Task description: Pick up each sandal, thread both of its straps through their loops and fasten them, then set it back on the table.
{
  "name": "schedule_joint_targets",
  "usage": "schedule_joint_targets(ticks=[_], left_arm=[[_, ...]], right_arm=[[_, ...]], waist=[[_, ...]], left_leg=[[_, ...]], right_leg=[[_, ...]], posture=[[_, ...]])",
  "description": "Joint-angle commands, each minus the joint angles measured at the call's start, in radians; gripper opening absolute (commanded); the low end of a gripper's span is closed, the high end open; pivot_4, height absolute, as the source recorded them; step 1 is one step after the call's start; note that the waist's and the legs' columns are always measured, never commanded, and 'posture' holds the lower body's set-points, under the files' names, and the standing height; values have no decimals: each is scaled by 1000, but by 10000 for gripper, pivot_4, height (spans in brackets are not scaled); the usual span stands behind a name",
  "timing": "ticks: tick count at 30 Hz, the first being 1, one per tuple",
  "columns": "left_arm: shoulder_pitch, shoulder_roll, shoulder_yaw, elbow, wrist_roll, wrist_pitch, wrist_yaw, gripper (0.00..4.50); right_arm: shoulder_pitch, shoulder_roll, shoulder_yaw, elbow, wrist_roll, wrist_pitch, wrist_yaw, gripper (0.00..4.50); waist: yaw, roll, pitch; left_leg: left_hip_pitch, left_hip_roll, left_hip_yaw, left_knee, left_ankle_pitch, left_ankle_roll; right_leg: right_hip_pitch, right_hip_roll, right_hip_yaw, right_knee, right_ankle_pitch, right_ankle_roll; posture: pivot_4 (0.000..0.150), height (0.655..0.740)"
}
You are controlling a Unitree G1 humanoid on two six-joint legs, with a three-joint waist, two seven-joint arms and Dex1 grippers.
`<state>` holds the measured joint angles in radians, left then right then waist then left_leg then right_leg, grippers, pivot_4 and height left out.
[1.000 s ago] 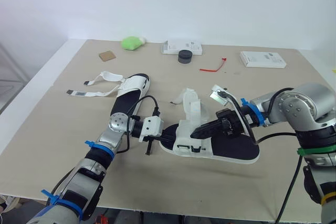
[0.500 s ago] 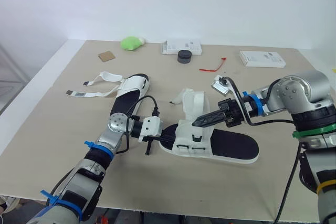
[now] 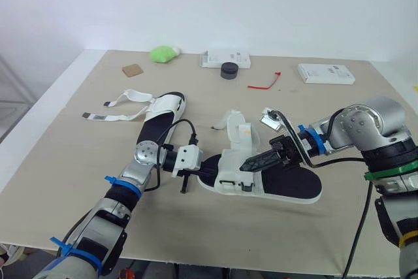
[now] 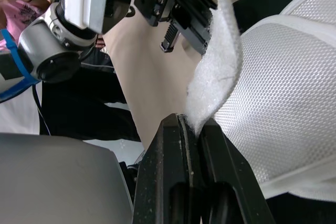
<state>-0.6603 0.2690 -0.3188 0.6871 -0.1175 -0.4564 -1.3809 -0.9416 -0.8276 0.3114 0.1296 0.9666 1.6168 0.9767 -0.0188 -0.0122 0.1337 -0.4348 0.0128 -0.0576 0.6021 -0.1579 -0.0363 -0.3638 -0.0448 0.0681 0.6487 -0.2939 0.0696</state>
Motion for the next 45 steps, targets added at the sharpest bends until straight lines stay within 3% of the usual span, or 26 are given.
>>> schedule_joint_targets(ticks=[1, 33, 38, 45], left_arm=[[89, 21, -109, 103, 128, 61, -23, 0], [97, 22, -107, 95, 125, 69, -18, 0], [97, 19, -105, 99, 126, 68, -11, 0], [101, 21, -105, 93, 125, 72, -12, 0]], right_arm=[[-64, 5, -24, 34, -1, -2, 2, 75], [-27, -38, 37, -17, 8, -2, 14, 75], [37, -71, 48, -142, 1, -18, 41, 75], [174, -115, 103, -348, -124, -239, 70, 75]], waist=[[0, 0, 0], [0, 0, 0], [1, 0, 0], [2, 0, -2]], left_leg=[[0, 0, 0, 0, 0, 0], [0, -1, -1, 0, 0, 0], [-1, -1, -2, 0, 0, 0], [-1, -2, -2, 0, 0, 0]], right_leg=[[0, 0, 0, 0, 0, 0], [0, 0, 0, 0, 0, 0], [1, 0, 0, 0, -1, 0], [1, 0, 0, 0, -4, 7]], posture=[[1500, 7400], [1500, 7400], [1500, 7400], [1500, 7400]])
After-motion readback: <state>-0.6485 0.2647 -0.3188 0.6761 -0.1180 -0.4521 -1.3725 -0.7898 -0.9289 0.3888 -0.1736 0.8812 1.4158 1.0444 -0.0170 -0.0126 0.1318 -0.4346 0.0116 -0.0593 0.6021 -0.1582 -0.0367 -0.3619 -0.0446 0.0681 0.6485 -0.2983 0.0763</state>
